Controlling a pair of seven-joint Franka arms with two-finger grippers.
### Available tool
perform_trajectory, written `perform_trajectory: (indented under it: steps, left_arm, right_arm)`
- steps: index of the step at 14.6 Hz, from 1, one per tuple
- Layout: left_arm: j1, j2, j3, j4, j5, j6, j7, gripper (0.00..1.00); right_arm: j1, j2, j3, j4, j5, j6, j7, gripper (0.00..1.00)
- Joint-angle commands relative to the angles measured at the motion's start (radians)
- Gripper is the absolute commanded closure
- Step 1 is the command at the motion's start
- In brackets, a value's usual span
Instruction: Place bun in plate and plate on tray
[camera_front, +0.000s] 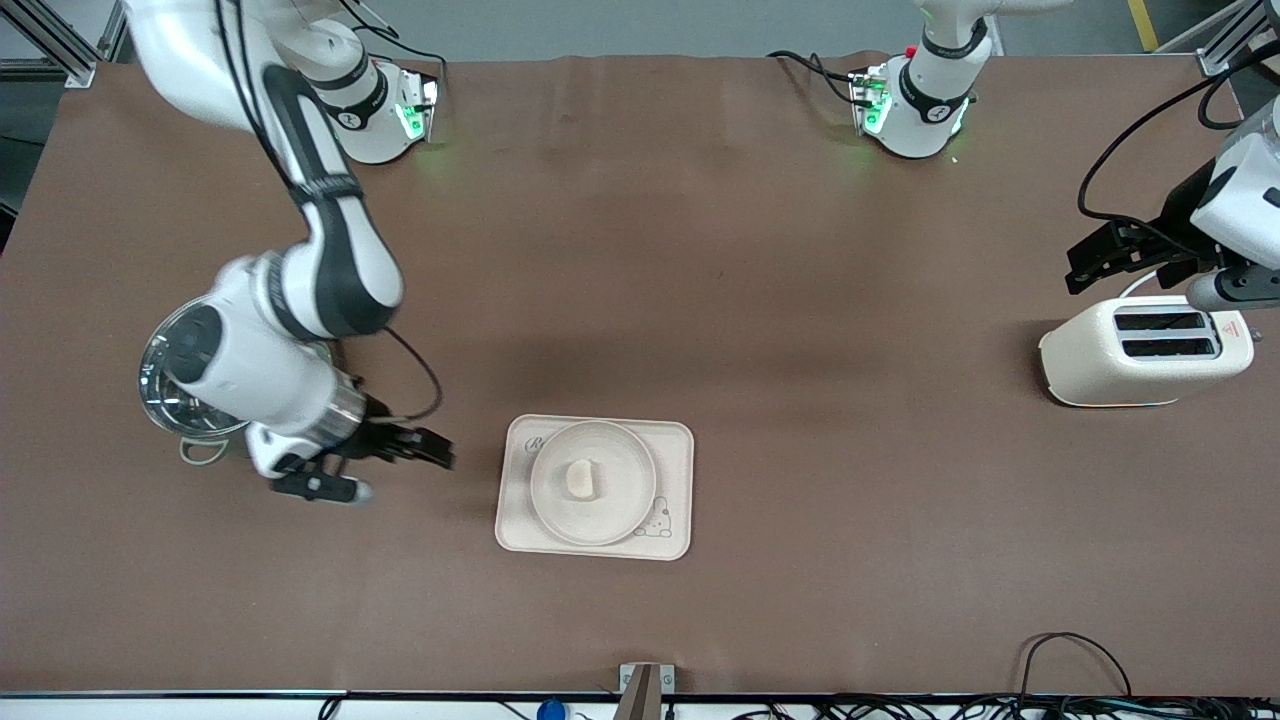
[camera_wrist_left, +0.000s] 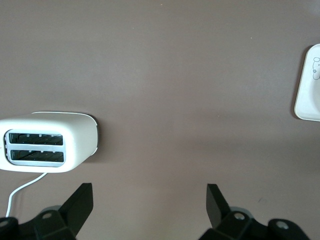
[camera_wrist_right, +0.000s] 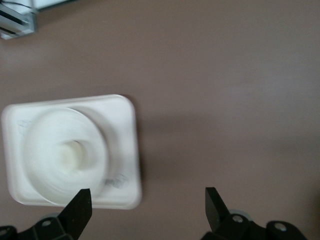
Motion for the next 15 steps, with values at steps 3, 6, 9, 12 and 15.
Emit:
perform_trajectory:
  steps: [3,6,9,12,15]
  left_arm:
    - [0.004,0.002,0.001,0.015,-0.004,-0.01,0.011,0.0]
    - [-0.004,0.004,0.001,0.026,-0.007,-0.01,0.01,0.0]
    - [-0.009,0.005,0.0,0.04,-0.006,-0.012,0.01,0.0]
    - [0.001,0.004,0.0,0.041,-0.006,-0.012,0.01,0.0]
    - [-0.007,0.004,0.0,0.04,-0.006,-0.012,0.01,0.0]
  right_arm:
    - [-0.045,-0.237,-0.043,0.006,-0.24,-0.214,-0.01,0.0]
    - [-0.124,-0.282,-0.08,0.116,-0.24,-0.334,-0.145,0.0]
    - [-0.175,-0.35,-0.111,0.155,-0.248,-0.45,-0.25,0.0]
    - [-0.248,-0.415,-0.074,0.106,-0.265,-0.466,-0.272,0.0]
    - [-0.419,-0.44,0.114,0.1,-0.277,-0.483,-0.293,0.0]
